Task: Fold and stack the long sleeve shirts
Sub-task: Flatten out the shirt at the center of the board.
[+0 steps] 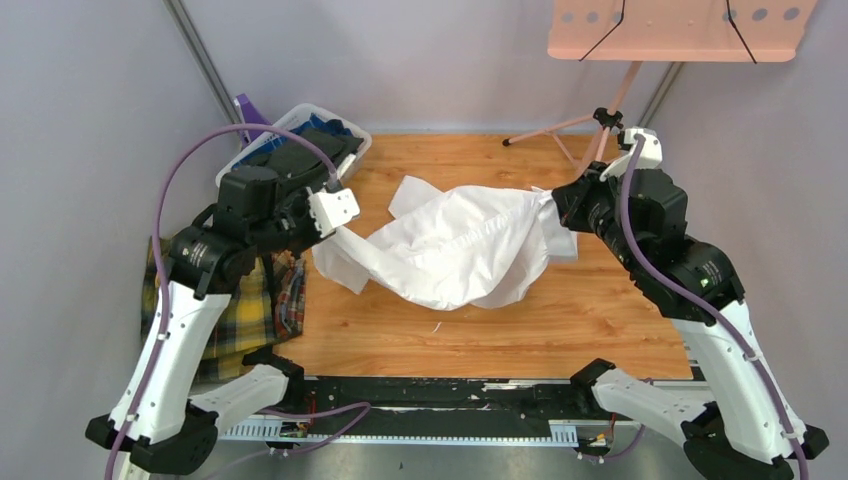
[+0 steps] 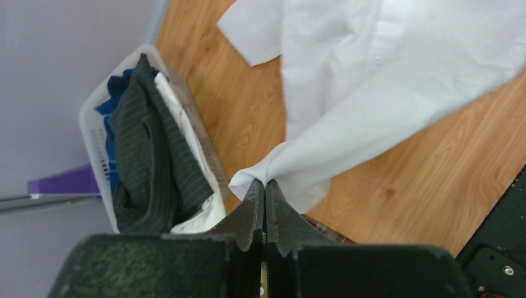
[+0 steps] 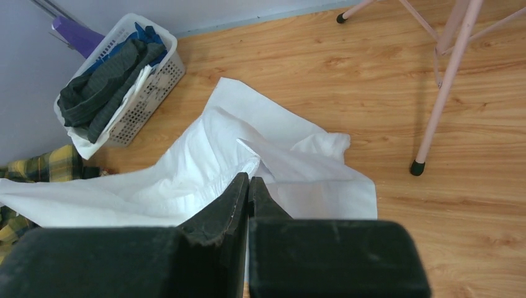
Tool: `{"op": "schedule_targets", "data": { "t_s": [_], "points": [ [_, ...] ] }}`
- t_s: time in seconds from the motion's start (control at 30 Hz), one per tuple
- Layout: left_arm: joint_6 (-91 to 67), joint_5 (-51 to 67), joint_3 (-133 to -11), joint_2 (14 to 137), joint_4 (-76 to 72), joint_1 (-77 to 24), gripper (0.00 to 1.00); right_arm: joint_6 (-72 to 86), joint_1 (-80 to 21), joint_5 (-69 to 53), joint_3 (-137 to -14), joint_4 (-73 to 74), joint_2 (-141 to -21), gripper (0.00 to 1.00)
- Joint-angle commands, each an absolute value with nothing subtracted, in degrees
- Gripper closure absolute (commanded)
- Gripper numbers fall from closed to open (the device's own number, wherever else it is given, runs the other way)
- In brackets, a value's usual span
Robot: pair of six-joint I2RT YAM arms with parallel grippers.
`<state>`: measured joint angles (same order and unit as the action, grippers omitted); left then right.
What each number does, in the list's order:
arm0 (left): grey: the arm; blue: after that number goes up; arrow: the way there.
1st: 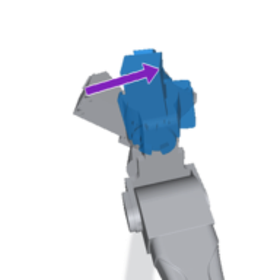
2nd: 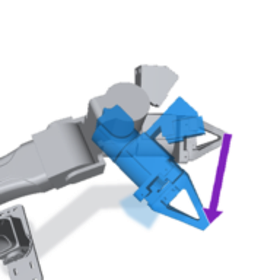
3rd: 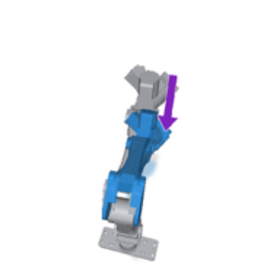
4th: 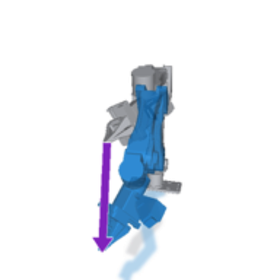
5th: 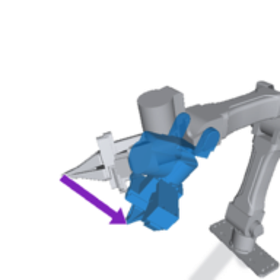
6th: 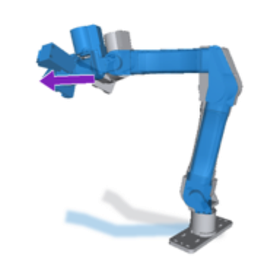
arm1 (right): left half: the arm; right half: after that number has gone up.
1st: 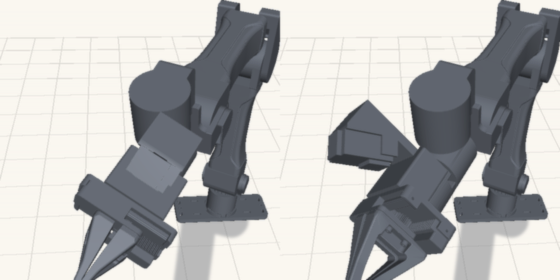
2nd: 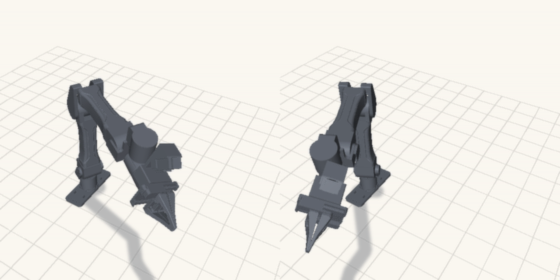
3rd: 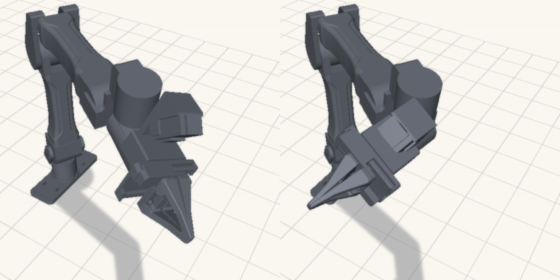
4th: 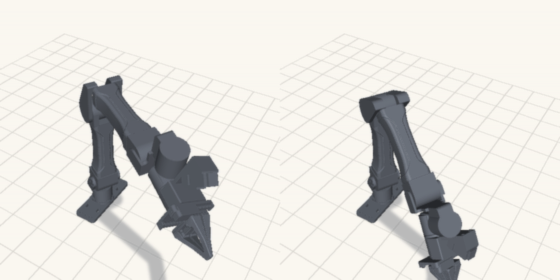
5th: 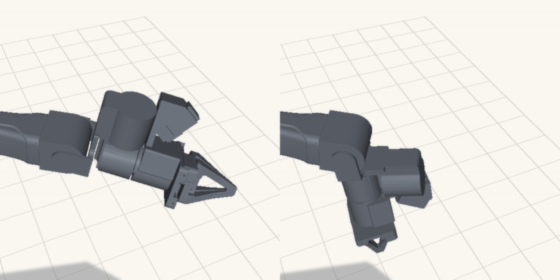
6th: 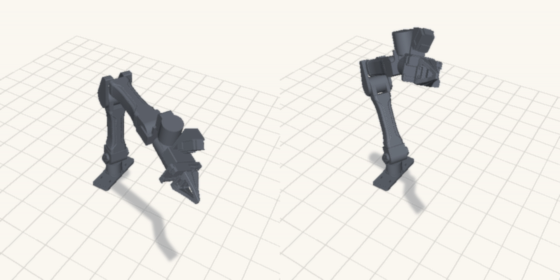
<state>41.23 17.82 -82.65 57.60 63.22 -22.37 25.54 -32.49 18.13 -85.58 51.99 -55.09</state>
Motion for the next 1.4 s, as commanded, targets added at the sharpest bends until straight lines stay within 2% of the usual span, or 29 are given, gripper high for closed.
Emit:
{"op": "schedule_targets", "data": {
  "t_s": [0.0,0.27,0.3,0.33,0.37,0.4,0.43,0.47,0.5,0.53,0.57,0.73,0.8,1.03,1.2,1.37],
  "points": [
    [38.27,6.98,-86.34,63.08,61.81,-21.9,1.0,24.93,-31.96,22.94,-90.63,52.17,-59.41,1.0],
    [43.01,-5.98,-82.59,84.21,38.51,-20.04,0.99,21.44,-15.27,19.31,-91.61,36.67,-79.24,1.0],
    [42.66,-8.11,-82.96,88.55,34.48,-19.77,0.89,22.34,-13.71,19.14,-91.95,35.38,-81.94,1.0],
    [42.42,-9.46,-83.4,90.55,32.71,-19.51,0.83,23.04,-12.75,18.71,-92.16,34.1,-84.54,1.0],
    [42.05,-12.12,-84.04,93.83,29.2,-19.42,0.71,23.37,-12.0,17.89,-92.24,33.05,-88.06,1.0],
    [41.81,-13.31,-84.21,94.99,27.48,-19.34,0.66,23.65,-11.73,17.42,-92.82,32.75,-90.43,1.0],
    [41.02,-14.25,-85.01,96.46,26.34,-19.29,0.55,23.46,-11.8,17.32,-93.41,33.21,-92.46,1.0],
    [40.33,-13.76,-85.62,96.74,26.97,-19.32,0.51,23.43,-12.19,17.7,-93.91,34.1,-93.7,0.95],
    [38.51,-10.43,-86.86,96.39,30.34,-19.33,0.24,23.46,-12.67,18.53,-93.98,35.39,-94.09,0.83],
    [37.8,-8.55,-86.98,95.74,32.09,-19.53,0.06,23.25,-13.46,19.98,-92.69,36.03,-93.39,0.7],
    [37.05,-5.1,-85.73,93.17,34.68,-19.87,0.03,22.84,-14.26,21.29,-91.02,35.96,-92.06,0.57],
    [40.16,4.56,-71.04,78.83,34.56,-24.91,0.0,23.68,-21.42,26.95,-80.6,36.36,-79.9,0.33],
    [41.56,5.97,-67.35,78.03,32.91,-25.93,0.0,25.2,-27.49,28.72,-75.62,37.6,-75.56,0.27],
    [42.43,7.65,-65.18,85.03,23.8,-25.35,0.0,38.38,-43.23,26.24,-59.82,44.38,-71.57,0.26],
    [38.22,7.53,-71.05,90.87,21.62,-23.84,0.0,44.63,-47.02,23.81,-55.06,43.06,-82.56,0.26],
    [36.11,6.12,-67.96,84.08,14.5,-21.55,0.0,44.14,-48.31,24.15,-59.94,40.76,-92.53,0.26]
  ]
}}
